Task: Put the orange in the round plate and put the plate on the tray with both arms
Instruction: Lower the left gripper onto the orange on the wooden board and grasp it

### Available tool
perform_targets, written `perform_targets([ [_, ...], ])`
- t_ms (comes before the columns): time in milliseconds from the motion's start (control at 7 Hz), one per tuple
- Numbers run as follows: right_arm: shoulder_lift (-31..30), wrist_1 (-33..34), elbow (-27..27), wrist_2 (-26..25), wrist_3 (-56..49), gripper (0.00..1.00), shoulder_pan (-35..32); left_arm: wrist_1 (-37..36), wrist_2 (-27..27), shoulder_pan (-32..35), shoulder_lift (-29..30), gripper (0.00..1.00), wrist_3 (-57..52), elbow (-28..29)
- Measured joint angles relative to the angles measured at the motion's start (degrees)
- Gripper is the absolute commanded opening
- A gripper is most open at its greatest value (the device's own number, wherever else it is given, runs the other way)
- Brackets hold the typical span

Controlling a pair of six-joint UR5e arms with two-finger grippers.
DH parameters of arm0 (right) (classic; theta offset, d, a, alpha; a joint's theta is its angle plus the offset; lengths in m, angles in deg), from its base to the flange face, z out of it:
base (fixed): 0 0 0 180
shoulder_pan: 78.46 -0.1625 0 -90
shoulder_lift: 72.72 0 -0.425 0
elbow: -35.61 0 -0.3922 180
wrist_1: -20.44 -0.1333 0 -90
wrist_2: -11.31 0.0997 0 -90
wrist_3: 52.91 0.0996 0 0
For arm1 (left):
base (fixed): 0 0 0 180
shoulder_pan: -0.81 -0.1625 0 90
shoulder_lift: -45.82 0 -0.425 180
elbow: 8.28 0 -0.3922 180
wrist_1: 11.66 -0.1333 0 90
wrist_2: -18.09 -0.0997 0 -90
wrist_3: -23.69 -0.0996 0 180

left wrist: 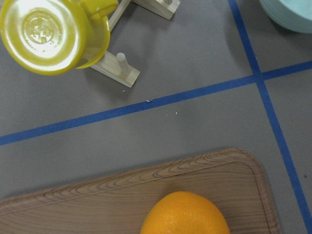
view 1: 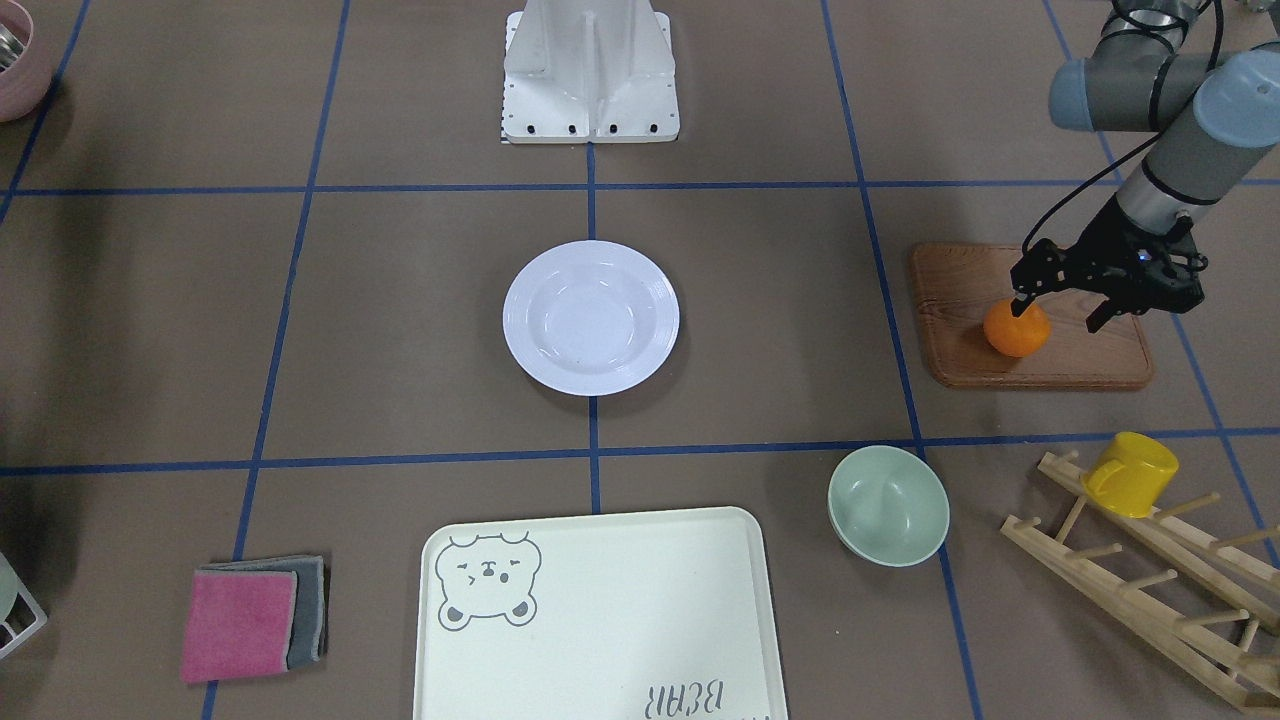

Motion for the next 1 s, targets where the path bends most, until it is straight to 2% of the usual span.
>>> perform_targets([
  [429, 0.0, 0.0, -0.1, -0.4, 0.0, 1.0, 0.0, 2.1, -0.2, -2.8, 0.6, 0.99, 1.0, 2.6],
  [571, 0.0, 0.0, -0.1, -0.5, 0.0, 1.0, 0.0, 2.1, -0.4, -3.3, 0.6, 0.93, 1.0, 3.2],
  [857, 0.0, 0.0, -0.1, -0.6, 0.0, 1.0, 0.0, 2.8, -0.9, -3.8, 0.5, 0.17, 1.0, 4.1],
  [1000, 0.0, -0.1, -0.1, -0.6, -0.1, 1.0, 0.0, 3.0, -1.0, -3.9, 0.5, 0.0, 1.0, 4.1],
])
